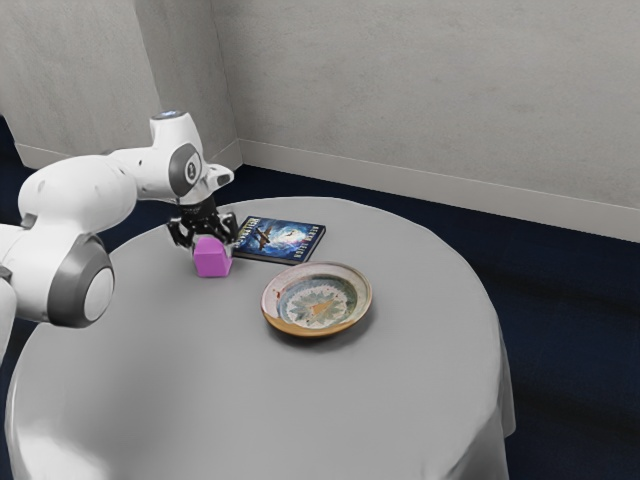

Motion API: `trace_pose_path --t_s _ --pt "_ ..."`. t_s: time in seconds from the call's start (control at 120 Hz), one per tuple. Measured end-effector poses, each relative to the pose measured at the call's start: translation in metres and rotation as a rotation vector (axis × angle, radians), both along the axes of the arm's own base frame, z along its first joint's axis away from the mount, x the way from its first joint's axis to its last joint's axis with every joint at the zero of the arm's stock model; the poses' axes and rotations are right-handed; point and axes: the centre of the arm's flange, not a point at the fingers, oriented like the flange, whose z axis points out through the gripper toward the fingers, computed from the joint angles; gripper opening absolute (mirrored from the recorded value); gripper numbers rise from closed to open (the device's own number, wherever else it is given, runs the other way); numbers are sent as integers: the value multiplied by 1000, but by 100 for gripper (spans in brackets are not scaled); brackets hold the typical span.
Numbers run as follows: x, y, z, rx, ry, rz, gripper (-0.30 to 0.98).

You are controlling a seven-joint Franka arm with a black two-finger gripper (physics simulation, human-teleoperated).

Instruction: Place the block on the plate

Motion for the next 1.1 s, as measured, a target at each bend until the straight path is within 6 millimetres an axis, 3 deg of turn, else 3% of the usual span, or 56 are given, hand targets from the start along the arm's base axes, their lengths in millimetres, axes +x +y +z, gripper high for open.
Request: trace_pose_path --t_s 0.083,0.233,0.492,0.6,0.758,0.95,1.1 --pt "0 0 1 -4 -2 6 39" --pt "0 1 10 -4 -8 15 39" --pt "-12 -6 79 -25 -36 18 35" --pt "-16 -38 106 -23 -26 -30 34" --pt "-40 -90 136 -28 12 -105 33" --pt "-62 -144 150 -32 39 -179 32" --pt "-65 -195 147 -33 55 -252 32"
